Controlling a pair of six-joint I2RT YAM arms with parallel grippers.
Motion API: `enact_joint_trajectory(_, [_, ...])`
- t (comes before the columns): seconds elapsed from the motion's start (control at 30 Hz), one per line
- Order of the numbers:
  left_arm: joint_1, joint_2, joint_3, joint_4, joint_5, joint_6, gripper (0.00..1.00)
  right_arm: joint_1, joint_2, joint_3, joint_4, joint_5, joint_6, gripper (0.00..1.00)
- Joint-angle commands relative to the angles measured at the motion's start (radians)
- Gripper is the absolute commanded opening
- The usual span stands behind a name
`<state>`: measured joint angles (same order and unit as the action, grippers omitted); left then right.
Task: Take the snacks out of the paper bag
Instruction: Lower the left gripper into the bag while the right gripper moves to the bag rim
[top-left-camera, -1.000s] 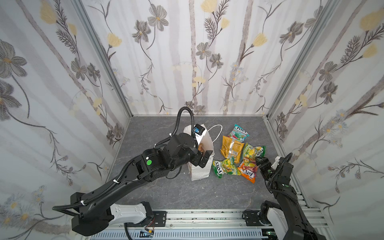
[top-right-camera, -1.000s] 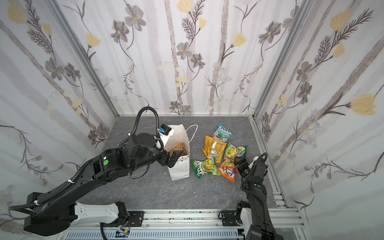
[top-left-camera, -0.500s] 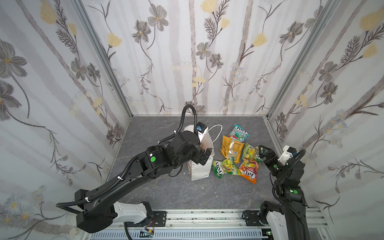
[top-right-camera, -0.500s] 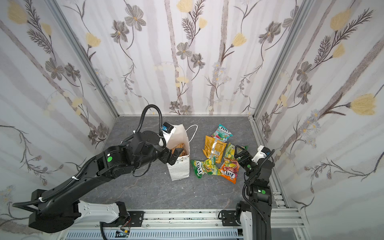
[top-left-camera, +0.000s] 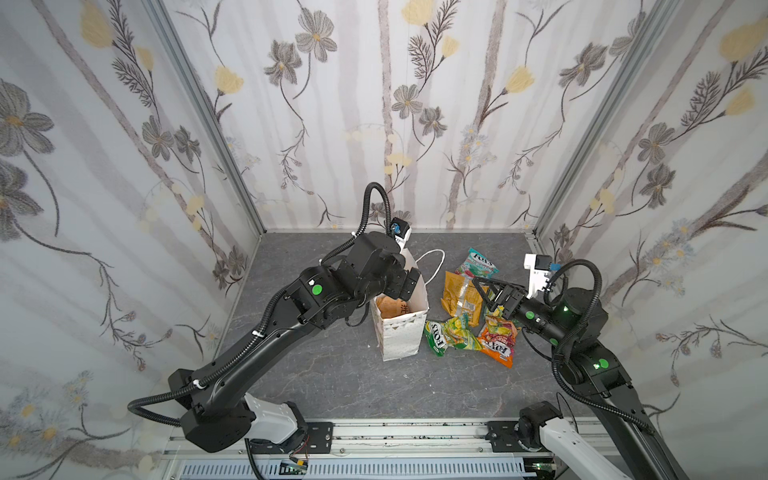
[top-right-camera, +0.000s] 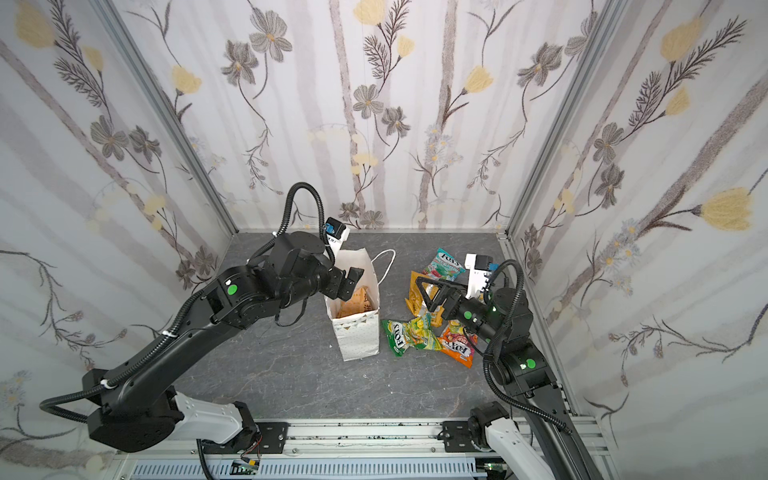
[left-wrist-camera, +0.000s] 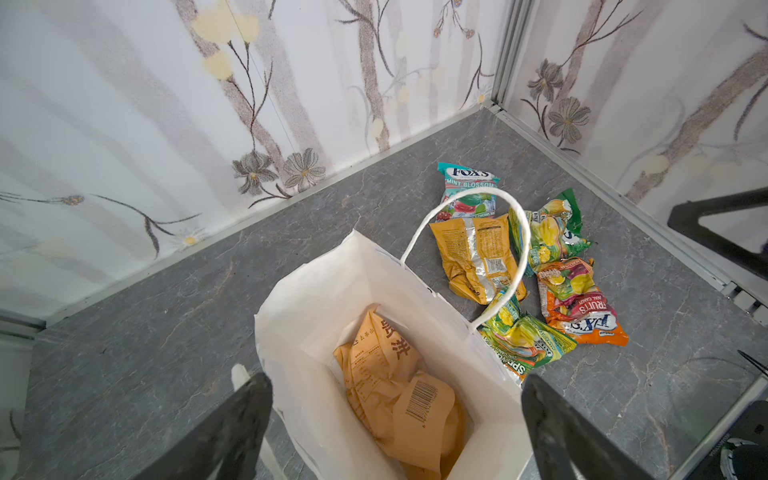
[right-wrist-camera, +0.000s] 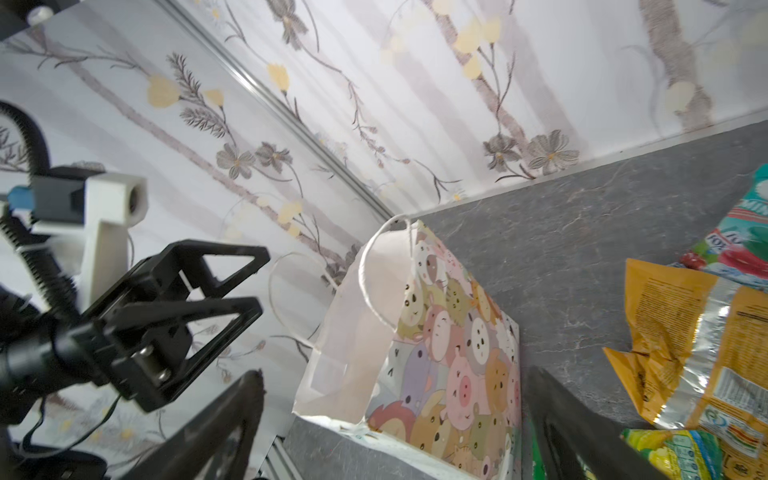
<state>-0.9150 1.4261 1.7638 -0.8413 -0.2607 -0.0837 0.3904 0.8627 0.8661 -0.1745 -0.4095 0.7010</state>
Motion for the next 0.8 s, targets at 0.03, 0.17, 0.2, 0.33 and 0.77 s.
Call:
enact_joint_trajectory(0.03, [0.033, 0.096, 0.099, -0.088, 0.076, 0.018, 0.92, 0.114, 0.043, 0.050, -0.031, 0.046, -0.047, 0.96])
enact_joint_trajectory(0.17, [0.067, 0.223, 0.207, -0.189, 0.085, 0.021, 0.88, 0.203, 0.074, 0.086, -0.071, 0.096, -0.059, 0.95])
enact_joint_trajectory(0.2, [0.071, 0.254, 0.232, -0.211, 0.082, 0.024, 0.87, 0.219, 0.077, 0.088, -0.077, 0.103, -0.062, 0.95])
enact_joint_trajectory(0.33, [0.083, 0.331, 0.252, -0.261, 0.070, 0.015, 0.86, 0.237, 0.074, 0.085, -0.104, 0.136, -0.062, 0.95])
enact_joint_trajectory(0.77, [0.102, 0.334, -0.009, -0.177, 0.128, -0.044, 0.81, 0.237, 0.044, 0.068, -0.085, 0.181, -0.057, 0.96])
